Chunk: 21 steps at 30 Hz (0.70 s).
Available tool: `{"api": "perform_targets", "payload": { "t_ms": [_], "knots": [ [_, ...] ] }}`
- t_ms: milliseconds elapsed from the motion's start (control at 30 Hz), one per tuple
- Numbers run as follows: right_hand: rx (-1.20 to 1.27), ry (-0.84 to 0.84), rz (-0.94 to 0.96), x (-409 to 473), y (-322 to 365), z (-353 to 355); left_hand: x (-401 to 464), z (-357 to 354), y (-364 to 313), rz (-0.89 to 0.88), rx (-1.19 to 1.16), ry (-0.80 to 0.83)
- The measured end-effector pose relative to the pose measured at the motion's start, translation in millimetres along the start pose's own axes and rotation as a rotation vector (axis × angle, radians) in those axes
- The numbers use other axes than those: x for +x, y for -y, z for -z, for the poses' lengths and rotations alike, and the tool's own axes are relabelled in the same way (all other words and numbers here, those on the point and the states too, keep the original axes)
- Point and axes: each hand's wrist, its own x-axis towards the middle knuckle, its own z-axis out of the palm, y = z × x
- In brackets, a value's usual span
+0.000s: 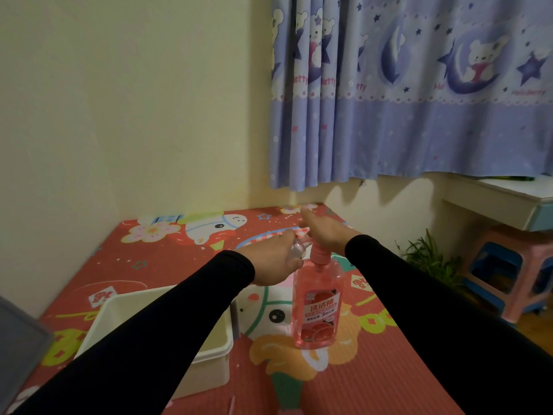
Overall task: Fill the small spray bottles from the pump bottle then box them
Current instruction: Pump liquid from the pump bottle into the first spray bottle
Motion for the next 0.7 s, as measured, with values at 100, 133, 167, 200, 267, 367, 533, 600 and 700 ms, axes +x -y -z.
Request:
{"api": "perform_targets", "payload": {
  "t_ms": [100, 133, 167, 200, 267, 367, 533, 600, 700],
  "knots": [
    [0.097, -0.007, 0.003, 3.8, 5.0, 4.5, 0.4, 5.7, -0.1, -0.011, -0.019, -0.025],
    [0.099, -0.009, 0.014, 4.3, 5.2, 5.4, 0.5, 6.7, -0.2, -0.014, -0.024, -0.028],
    [0.098, -0.020, 0.016, 3.5, 5.4, 5.1, 0.5, 6.3, 0.0, -0.013, -0.025, -0.026],
    [0.096, -0.024, 0.011, 3.4, 4.0, 3.9, 0.1, 4.7, 0.4, -0.011, -0.020, -0.022],
    [0.040, -0.015, 0.002, 2.5, -1.0, 0.2, -0.1, -0.4, 1.2, -0.007, -0.011, -0.011],
    [-0.008, -0.004, -0.004, 0.1, -5.5, -2.3, -0.3, -4.1, 1.3, -0.003, -0.010, 0.003],
    [0.038, 0.019, 0.009, 2.2, 0.6, 4.3, 1.1, 2.9, 0.0, -0.014, 0.000, -0.006],
    [0.069, -0.003, 0.016, 5.1, 2.5, 7.0, 1.7, 7.1, -0.1, -0.017, -0.009, -0.013],
    [0.073, -0.019, 0.026, 5.8, 0.4, 4.9, 1.0, 6.0, -0.3, -0.014, -0.021, -0.010]
  ]
}}
